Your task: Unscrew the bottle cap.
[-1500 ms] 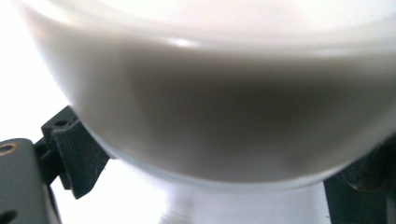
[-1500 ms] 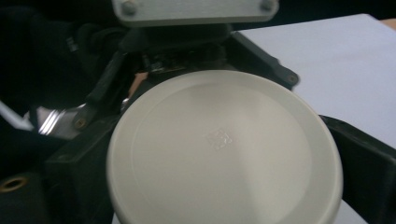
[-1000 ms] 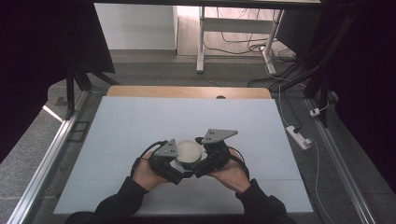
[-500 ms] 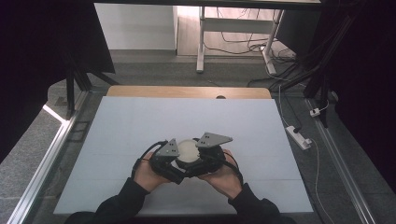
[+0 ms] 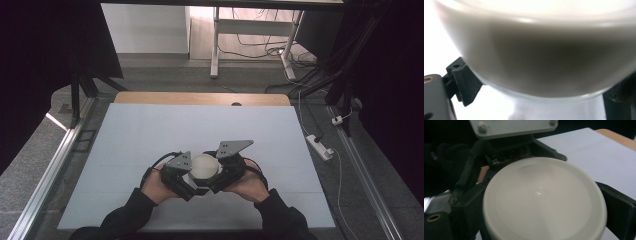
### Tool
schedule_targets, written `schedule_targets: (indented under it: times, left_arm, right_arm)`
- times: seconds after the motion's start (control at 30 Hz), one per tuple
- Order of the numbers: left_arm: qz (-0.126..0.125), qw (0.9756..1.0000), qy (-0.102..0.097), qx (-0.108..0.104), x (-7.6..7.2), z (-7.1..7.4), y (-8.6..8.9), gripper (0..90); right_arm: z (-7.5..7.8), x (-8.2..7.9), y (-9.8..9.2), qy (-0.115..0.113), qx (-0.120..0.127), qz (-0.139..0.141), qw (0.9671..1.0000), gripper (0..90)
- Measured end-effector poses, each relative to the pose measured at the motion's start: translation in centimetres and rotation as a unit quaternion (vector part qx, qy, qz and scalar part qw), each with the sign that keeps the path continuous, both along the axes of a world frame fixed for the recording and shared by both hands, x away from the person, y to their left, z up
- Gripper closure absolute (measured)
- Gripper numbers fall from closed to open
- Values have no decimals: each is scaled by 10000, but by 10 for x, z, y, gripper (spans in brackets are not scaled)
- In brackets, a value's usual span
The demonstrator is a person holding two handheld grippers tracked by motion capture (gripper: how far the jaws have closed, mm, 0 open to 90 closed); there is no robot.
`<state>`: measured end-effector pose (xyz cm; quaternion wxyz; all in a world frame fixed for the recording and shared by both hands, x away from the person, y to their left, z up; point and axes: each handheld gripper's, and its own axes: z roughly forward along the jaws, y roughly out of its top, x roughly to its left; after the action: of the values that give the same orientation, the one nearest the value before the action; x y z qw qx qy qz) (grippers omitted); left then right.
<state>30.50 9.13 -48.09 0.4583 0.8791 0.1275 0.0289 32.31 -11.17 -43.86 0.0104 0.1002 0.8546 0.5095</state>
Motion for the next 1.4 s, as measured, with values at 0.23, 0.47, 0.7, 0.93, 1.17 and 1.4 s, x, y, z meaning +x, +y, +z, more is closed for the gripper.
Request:
schedule_targets:
  times: [0.23,0.47,0.7,0.93,1.17,1.4]
  left_arm:
    - [-536,9985,65,-57,-2,-1,-2,73]
    - [-594,9982,-43,-25,-4,0,-4,73]
    - [150,9997,-168,-29,-1,3,1,73]
    - [766,9969,-190,-34,1,3,5,73]
    - [1011,9946,-244,25,-1,4,2,73]
    - [1002,9946,-258,112,-2,3,-1,73]
  right_arm:
    - [-1,4,-6,85,31,789,9968,73]
    - [1,2,-7,53,-8,1091,9940,68]
    - [11,1,-6,-2,193,85,9998,0]
    - [10,-7,3,-288,15,-858,9959,0]
    - [6,-12,11,-374,26,-1365,9899,6]
    - [2,-16,15,-403,31,-1477,9882,70]
